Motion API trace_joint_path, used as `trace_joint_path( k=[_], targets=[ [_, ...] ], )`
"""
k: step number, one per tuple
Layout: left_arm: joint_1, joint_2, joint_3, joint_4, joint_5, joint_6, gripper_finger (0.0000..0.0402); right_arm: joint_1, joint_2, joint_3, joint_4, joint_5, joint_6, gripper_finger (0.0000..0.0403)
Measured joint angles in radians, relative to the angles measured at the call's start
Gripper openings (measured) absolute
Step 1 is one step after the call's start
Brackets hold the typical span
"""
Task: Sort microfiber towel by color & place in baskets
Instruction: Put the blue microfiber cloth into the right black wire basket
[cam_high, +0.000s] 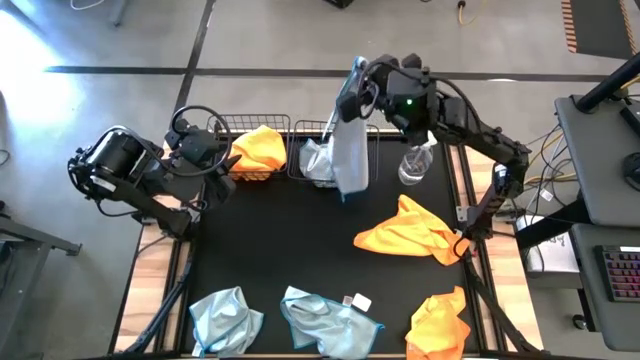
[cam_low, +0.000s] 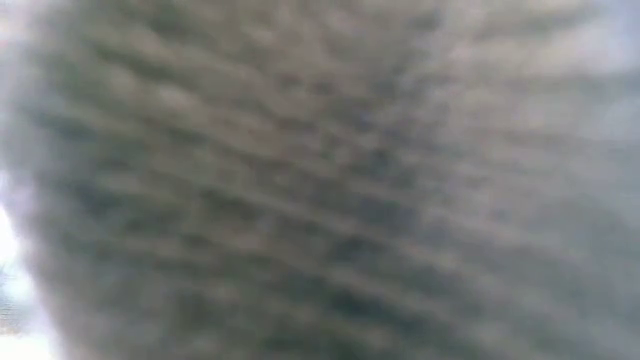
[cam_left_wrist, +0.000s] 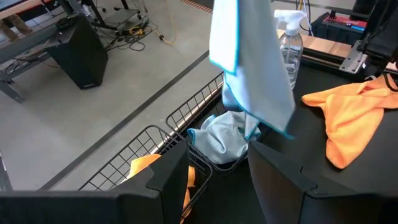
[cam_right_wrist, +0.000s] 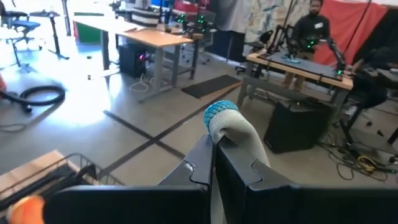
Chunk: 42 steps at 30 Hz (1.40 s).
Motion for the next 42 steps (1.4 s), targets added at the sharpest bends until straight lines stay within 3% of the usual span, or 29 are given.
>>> trace_joint_path(
  k=[11,22,30,42],
  targets=[
    [0.000,0.000,0.000,0.000,0.000,0.000,0.0151,-0.017,0.000,0.000,0.175,-0.003,-0.112,0.0009],
    [0.000,0.000,0.000,0.000,0.000,0.000,0.0151,-0.017,0.000,0.000,0.021,-0.126,0.015,0.0009],
    [0.000,0.000,0.000,0.000,0.000,0.000,0.0151,-0.017,0.000,-0.022,-0.114,-0.132,0.104,0.0009],
    [0.000,0.005,-0.013,0.000,0.000,-0.013,0.0151,-0.016,0.002,-0.209,-0.185,-0.136,0.222,0.0009]
  ],
)
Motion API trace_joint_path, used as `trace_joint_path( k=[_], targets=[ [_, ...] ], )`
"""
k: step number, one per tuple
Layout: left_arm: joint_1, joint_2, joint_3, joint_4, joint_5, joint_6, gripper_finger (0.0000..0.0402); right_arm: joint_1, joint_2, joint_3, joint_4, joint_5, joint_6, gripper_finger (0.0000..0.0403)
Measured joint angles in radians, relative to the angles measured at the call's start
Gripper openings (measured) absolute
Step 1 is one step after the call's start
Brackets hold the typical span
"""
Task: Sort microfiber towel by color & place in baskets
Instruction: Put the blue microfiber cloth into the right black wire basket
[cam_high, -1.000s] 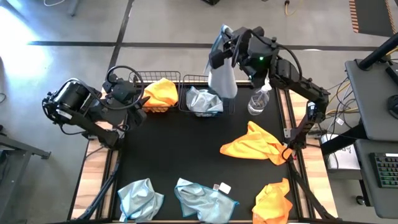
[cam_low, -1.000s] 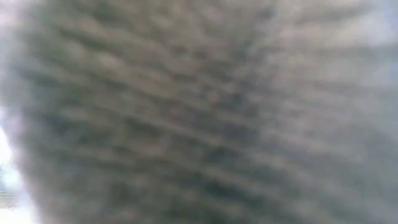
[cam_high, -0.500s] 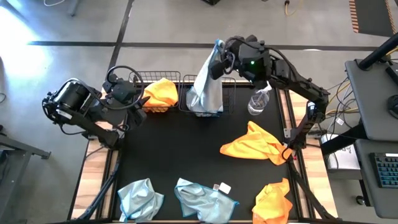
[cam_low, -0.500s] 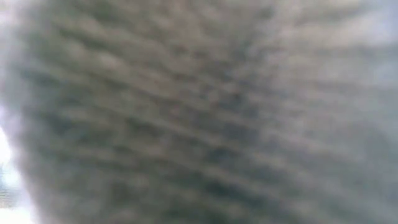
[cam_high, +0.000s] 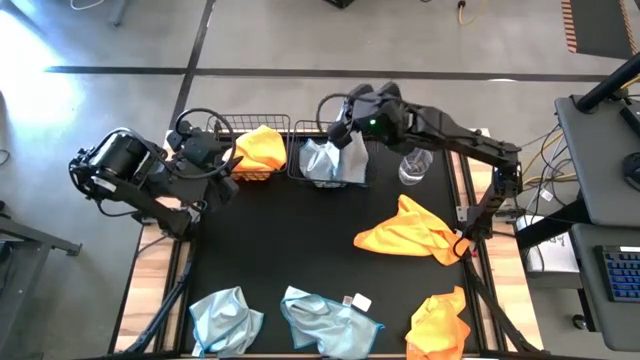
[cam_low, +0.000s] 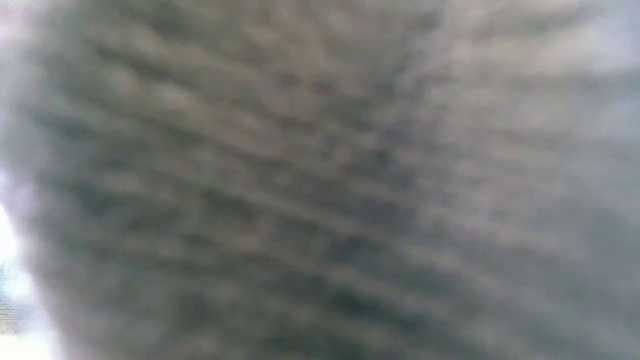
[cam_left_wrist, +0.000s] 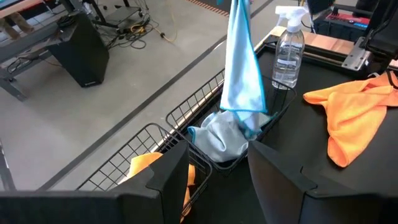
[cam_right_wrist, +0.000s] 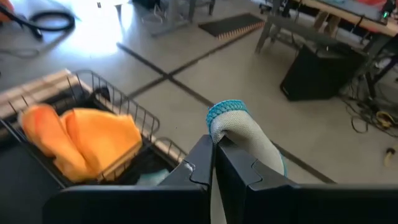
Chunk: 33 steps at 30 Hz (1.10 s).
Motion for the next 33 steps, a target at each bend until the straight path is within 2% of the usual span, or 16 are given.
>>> trace_joint_path(
  k=[7,17,20,33],
  targets=[
    [0.000,0.000,0.000,0.000,0.000,-0.002,0.0151,0.005,0.000,-0.135,0.023,-0.043,0.068,0.0009],
    [0.000,0.000,0.000,0.000,0.000,-0.002,0.0151,0.005,0.000,-0.309,0.179,-0.151,0.108,0.0009],
    [0.000,0.000,0.000,0.000,0.000,-0.002,0.0151,0.005,0.000,-0.332,0.181,-0.179,0.106,0.0009],
    [0.000,0.000,0.000,0.000,0.000,-0.002,0.0151,0.004,0.000,-0.374,0.181,-0.183,0.115,0.0009]
  ],
)
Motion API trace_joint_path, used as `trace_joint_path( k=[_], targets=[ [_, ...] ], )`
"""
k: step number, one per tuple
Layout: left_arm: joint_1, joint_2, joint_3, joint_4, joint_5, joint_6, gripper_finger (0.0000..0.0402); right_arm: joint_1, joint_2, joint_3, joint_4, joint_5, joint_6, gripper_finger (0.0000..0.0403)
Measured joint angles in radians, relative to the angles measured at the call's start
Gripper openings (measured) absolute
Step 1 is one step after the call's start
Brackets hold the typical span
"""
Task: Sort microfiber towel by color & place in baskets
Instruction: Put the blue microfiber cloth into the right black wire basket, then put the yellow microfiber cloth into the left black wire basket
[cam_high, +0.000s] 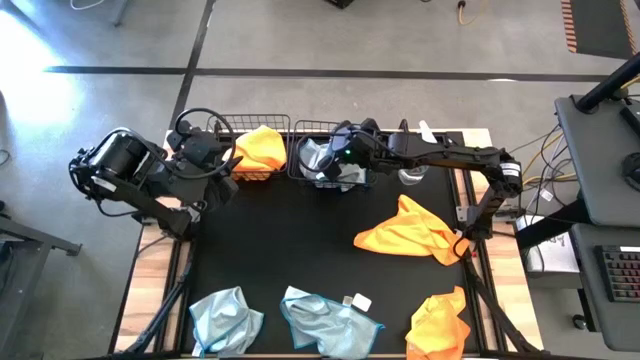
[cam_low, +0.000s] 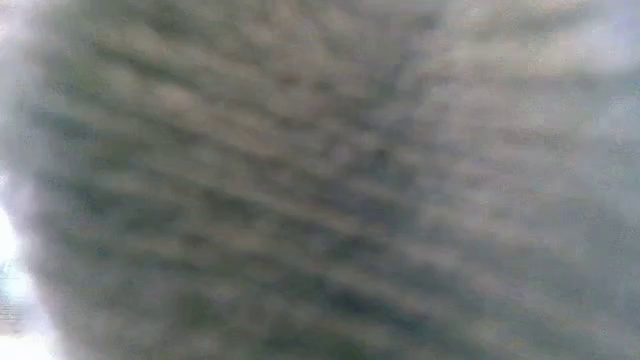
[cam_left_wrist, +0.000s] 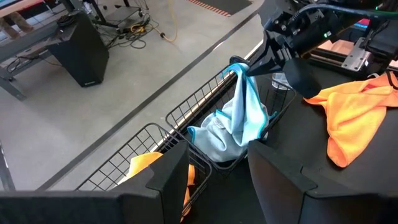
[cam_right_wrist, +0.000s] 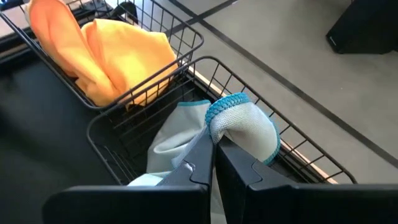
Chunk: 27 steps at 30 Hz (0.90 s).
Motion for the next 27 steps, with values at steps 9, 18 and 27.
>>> trace_joint_path(
  k=[9,18,27],
  targets=[
    [0.000,0.000,0.000,0.000,0.003,-0.008,0.0151,0.000,0.000,0.000,0.000,0.003,0.034,0.0024],
    [0.000,0.000,0.000,0.000,0.004,-0.015,0.0151,0.000,0.000,0.000,0.000,0.011,0.032,0.0090],
    [0.000,-0.001,0.000,0.000,0.012,-0.016,0.0151,0.000,0.000,0.000,-0.002,0.011,0.032,0.0135]
  ],
)
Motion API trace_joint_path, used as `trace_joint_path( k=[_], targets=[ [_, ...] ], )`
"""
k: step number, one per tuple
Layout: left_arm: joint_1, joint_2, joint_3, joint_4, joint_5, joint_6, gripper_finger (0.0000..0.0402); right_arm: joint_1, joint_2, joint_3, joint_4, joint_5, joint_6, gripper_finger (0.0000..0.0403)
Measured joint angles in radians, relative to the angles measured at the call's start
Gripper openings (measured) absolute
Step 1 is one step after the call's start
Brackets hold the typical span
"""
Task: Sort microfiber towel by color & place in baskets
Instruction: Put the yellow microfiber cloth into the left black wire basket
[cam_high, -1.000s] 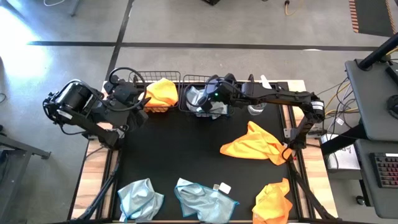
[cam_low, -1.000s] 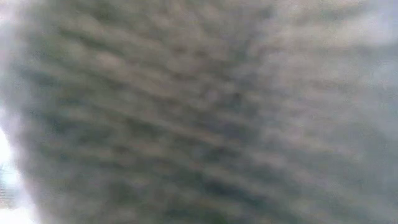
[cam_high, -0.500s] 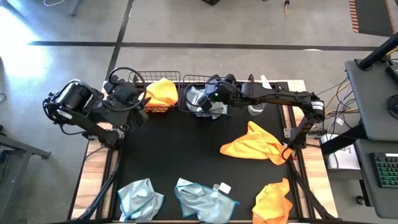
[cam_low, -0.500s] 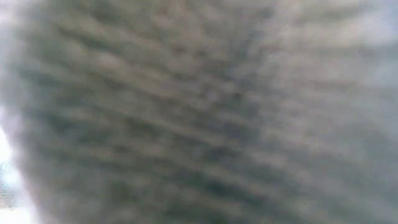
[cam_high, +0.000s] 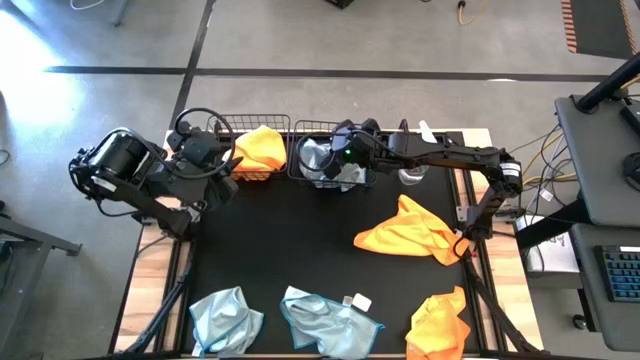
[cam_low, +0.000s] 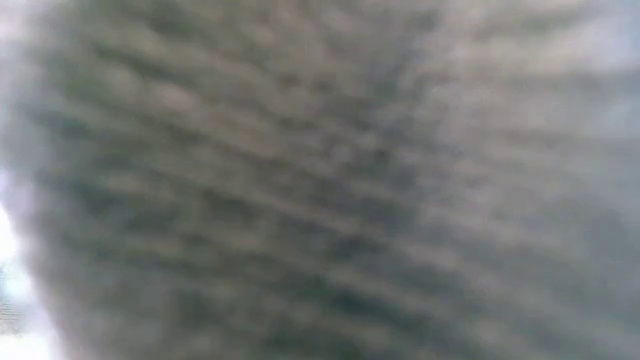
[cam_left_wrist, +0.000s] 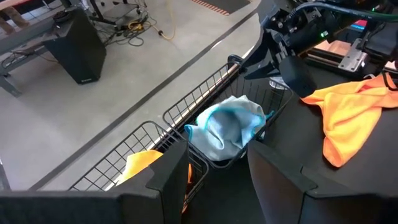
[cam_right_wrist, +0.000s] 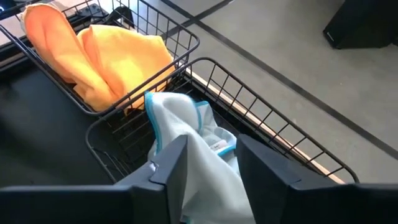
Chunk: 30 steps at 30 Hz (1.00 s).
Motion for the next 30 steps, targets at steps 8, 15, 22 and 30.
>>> trace_joint_path(
  k=[8,15,22,30],
  targets=[
    [0.000,0.000,0.000,0.000,0.010,-0.006,0.0151,0.000,-0.009,0.022,-0.016,-0.152,0.000,0.0136],
    [-0.001,-0.003,0.000,0.008,0.008,0.032,0.0151,0.022,-0.037,0.117,-0.039,-0.165,-0.040,0.0122],
    [-0.001,-0.025,0.001,0.017,-0.022,0.124,0.0151,0.066,-0.052,0.257,-0.217,-0.165,-0.041,0.0120],
    [-0.002,-0.100,0.001,0.017,-0.047,0.176,0.0151,0.132,-0.057,0.348,-0.350,-0.165,-0.043,0.0116]
  ],
)
